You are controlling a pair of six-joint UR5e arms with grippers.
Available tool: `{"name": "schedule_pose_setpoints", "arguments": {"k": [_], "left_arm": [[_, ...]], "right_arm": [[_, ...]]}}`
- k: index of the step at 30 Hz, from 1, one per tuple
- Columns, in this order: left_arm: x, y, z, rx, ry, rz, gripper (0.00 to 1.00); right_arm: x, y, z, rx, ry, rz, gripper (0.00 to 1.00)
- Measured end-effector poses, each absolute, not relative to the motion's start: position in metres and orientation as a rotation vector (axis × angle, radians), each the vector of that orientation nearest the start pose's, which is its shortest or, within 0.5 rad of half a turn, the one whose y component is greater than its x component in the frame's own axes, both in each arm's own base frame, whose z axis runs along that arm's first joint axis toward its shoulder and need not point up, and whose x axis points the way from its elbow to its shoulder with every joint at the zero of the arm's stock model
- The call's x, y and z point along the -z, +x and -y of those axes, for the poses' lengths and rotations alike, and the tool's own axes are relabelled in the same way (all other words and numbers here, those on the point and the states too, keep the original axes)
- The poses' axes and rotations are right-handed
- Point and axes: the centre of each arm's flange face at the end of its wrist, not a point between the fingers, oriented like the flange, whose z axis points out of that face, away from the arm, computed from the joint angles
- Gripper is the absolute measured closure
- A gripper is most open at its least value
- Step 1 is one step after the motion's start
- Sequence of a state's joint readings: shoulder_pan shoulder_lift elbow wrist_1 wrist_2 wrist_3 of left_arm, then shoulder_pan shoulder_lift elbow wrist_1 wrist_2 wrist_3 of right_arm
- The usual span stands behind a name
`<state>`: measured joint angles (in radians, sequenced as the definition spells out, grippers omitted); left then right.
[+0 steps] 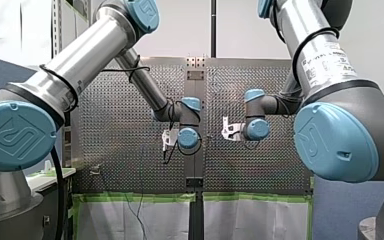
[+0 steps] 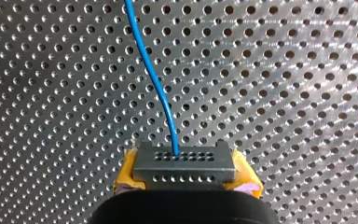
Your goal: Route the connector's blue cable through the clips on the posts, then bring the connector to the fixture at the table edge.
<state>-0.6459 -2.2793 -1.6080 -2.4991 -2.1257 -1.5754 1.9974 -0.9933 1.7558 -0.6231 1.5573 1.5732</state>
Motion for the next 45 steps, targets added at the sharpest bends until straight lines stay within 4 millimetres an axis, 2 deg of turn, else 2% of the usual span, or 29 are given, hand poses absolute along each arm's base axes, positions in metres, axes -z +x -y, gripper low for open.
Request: {"name": "schedule_pose_setpoints", "arguments": {"k": [8,13,28,37,45], "left_arm": [[-0.085,0.469,0.452,0.025,0.113,-1.706,1.0],[-0.08,0.47,0.453,0.032,0.102,-1.709,1.0],[-0.083,0.475,0.453,0.029,0.087,-1.699,1.0],[-0.086,0.475,0.453,0.018,0.075,-1.703,1.0],[-0.095,0.478,0.456,0.026,0.066,-1.69,1.0]], "right_arm": [[-0.133,0.363,0.497,-1.43,1.637,1.064,1.0],[-0.125,0.36,0.501,-1.418,1.642,1.075,1.0],[-0.11,0.349,0.522,-1.432,1.661,1.076,1.0],[-0.118,0.341,0.539,-1.475,1.668,1.046,1.0],[-0.123,0.341,0.544,-1.492,1.678,1.031,1.0]]}}
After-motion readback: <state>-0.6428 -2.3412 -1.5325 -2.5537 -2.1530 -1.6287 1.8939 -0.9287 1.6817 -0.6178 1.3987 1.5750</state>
